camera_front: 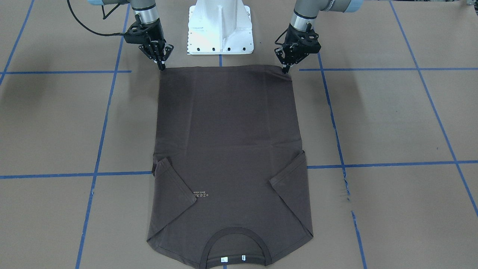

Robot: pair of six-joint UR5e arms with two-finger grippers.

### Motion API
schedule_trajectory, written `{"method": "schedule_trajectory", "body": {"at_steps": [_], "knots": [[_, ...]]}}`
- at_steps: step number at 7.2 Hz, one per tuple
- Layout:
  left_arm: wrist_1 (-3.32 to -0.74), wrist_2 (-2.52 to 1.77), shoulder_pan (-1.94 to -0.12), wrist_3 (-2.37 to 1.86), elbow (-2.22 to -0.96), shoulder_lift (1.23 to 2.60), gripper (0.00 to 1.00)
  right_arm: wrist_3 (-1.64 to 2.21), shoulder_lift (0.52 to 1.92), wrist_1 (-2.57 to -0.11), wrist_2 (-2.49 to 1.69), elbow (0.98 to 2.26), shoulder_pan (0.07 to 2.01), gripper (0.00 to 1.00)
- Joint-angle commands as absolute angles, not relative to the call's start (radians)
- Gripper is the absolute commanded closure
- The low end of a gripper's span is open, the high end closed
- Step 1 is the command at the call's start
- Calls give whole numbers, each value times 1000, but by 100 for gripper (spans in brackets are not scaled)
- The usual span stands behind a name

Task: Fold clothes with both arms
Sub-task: 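Grasp the two hem corners with the left and right grippers, then lift the hem with both grippers and fold it toward the collar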

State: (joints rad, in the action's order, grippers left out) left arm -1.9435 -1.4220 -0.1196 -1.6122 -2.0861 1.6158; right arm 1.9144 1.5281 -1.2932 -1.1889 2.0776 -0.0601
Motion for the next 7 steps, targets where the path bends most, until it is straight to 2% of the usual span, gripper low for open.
{"method": "schedule_trajectory", "body": {"at_steps": [1, 3, 4, 6, 7], "knots": [[-1944, -1422, -120, -1612, -2086, 1615, 100, 1914, 1517, -1295, -1184, 2072, -61, 100], [-1941, -1425, -120, -1608, -2111, 1615, 100, 1908, 1514, -1307, -1177, 2089, -52, 100], [-1819, -1442, -120, -1599, -2222, 1618, 100, 1905, 1519, -1413, -1187, 2197, -45, 100], [-1506, -1570, -112, -1605, -2522, 1624, 100, 1908, 1519, -1727, -1282, 2514, -67, 100], [-1391, -1625, -112, -1605, -2633, 1641, 100, 1908, 1497, -1873, -1292, 2671, -102, 100]]}}
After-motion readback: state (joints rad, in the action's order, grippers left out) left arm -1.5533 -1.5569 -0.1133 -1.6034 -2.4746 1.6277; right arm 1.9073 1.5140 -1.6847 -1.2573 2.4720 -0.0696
